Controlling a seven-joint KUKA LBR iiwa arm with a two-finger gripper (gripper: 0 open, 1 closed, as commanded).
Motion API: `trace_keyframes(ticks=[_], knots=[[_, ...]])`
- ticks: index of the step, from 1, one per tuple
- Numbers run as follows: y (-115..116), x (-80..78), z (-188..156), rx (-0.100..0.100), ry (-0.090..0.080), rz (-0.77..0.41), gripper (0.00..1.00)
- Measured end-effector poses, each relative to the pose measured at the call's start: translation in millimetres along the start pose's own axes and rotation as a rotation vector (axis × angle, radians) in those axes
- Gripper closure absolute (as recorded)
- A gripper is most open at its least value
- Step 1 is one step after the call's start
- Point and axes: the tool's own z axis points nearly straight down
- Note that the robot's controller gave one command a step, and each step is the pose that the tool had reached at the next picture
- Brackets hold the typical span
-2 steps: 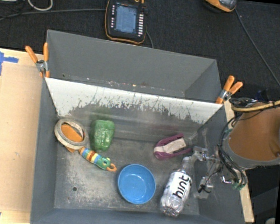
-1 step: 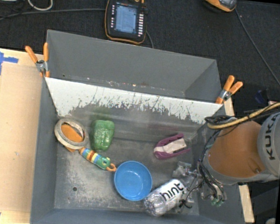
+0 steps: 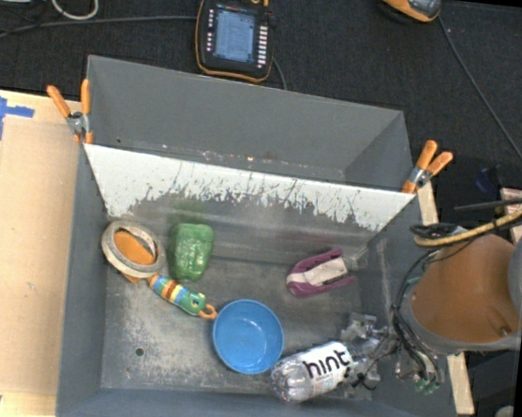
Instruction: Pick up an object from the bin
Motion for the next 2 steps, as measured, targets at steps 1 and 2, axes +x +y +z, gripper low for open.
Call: trace_keyframes(ticks=[1,2], knots=[[1,0.0,0,0.0,0.0,0.0,1.0],[35,-0.2,13,-0.002,0.002,0.002,1.0]])
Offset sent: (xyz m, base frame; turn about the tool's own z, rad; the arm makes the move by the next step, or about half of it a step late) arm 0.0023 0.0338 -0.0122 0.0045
